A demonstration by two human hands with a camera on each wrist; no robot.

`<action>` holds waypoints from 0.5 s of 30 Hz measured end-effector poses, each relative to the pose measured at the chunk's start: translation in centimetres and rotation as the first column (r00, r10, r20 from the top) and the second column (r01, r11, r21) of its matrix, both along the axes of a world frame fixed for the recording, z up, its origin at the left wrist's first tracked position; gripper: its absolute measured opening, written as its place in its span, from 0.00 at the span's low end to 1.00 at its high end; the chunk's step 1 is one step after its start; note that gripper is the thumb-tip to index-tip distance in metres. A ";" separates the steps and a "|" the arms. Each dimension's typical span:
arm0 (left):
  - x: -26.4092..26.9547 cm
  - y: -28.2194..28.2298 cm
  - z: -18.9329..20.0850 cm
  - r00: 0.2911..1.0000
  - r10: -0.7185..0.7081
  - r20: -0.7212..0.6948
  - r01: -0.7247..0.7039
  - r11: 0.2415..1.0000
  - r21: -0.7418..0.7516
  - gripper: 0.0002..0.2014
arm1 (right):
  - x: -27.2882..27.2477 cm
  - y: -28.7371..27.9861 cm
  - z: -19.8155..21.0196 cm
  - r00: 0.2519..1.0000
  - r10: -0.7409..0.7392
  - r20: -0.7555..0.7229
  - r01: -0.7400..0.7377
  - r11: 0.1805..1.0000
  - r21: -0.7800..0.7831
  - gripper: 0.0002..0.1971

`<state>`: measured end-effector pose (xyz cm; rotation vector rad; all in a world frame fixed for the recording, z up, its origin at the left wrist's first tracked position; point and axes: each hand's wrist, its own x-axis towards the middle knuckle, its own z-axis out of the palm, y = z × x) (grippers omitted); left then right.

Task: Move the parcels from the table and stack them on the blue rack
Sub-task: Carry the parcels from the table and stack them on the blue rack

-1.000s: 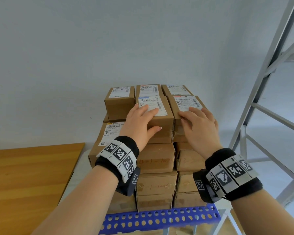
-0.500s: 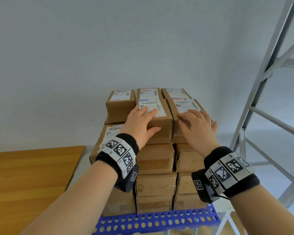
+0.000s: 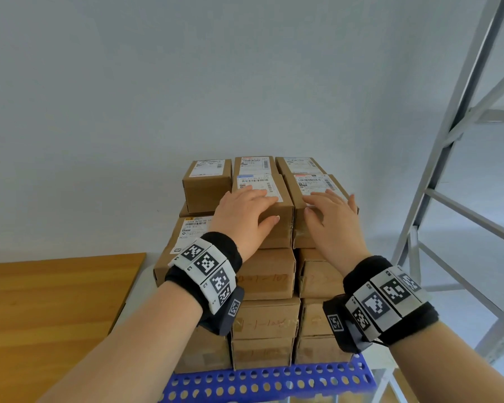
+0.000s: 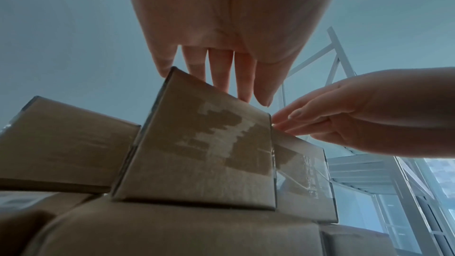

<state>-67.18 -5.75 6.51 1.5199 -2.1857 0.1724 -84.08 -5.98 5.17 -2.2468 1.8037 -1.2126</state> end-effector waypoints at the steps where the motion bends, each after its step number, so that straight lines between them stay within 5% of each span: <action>1: -0.1 0.1 0.0 1.000 0.001 0.000 -0.001 1.000 0.001 0.22 | 0.0 0.1 0.0 1.000 0.012 0.009 -0.012 1.000 -0.013 0.17; 15: 0.0 1.7 1.2 0.994 -0.022 -0.111 0.023 1.000 0.006 0.22 | 0.6 2.3 0.0 0.982 0.154 0.111 -0.143 0.984 -0.108 0.16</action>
